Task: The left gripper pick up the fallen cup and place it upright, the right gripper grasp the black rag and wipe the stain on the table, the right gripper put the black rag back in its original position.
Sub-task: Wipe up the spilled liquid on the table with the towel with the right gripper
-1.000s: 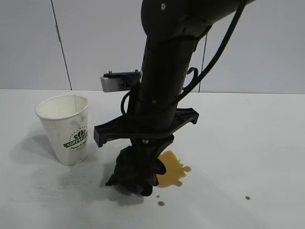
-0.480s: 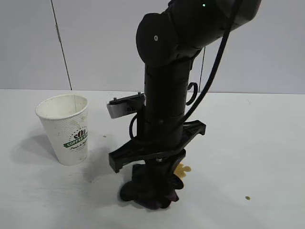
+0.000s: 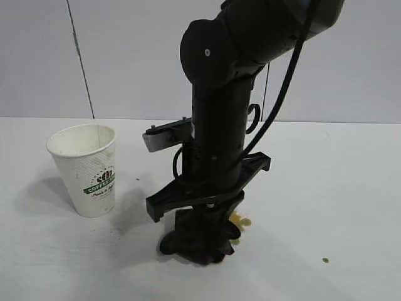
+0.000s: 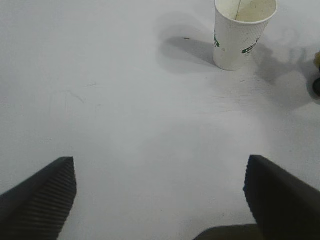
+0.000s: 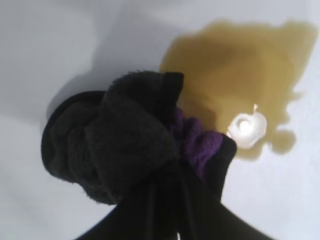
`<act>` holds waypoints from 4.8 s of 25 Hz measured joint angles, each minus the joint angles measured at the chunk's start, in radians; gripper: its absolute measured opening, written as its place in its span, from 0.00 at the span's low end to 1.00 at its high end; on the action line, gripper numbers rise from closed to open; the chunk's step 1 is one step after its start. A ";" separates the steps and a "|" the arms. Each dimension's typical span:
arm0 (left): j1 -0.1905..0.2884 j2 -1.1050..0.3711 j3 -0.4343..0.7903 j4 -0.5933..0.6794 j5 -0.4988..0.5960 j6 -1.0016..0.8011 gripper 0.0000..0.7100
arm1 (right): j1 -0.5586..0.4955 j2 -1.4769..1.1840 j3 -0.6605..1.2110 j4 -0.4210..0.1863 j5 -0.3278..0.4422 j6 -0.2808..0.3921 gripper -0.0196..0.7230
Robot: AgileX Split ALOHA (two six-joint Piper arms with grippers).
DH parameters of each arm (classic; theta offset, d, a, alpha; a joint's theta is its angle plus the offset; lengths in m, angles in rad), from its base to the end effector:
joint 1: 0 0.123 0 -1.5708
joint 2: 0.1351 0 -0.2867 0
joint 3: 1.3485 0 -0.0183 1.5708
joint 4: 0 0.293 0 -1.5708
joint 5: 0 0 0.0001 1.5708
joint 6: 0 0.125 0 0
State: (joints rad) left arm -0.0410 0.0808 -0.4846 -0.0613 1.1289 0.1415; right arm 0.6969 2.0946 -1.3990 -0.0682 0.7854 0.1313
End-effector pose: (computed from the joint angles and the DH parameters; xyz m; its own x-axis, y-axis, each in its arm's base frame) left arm 0.0696 -0.0098 0.2644 -0.5807 0.1387 -0.8022 0.1532 0.9864 0.0597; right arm 0.3478 0.2832 0.0743 -0.8047 -0.5655 -0.1805 -0.5698 0.8212 -0.0326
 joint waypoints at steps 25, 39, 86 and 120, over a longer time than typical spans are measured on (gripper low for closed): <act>0.000 0.000 0.000 0.000 0.000 -0.001 0.92 | -0.136 0.044 -0.020 -0.008 -0.052 0.087 0.08; 0.000 0.000 0.000 0.000 0.000 -0.001 0.92 | -0.142 0.030 -0.010 0.188 0.224 -0.158 0.08; 0.000 0.000 0.000 0.000 0.000 -0.001 0.92 | -0.310 0.032 -0.019 0.056 0.214 -0.165 0.08; 0.000 0.000 0.000 0.000 0.000 -0.001 0.92 | -0.267 0.028 -0.010 0.010 0.061 -0.030 0.39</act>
State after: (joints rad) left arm -0.0410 0.0808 -0.4846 -0.0613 1.1289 0.1407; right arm 0.4300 2.1222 -1.4085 -0.0585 0.8468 0.1013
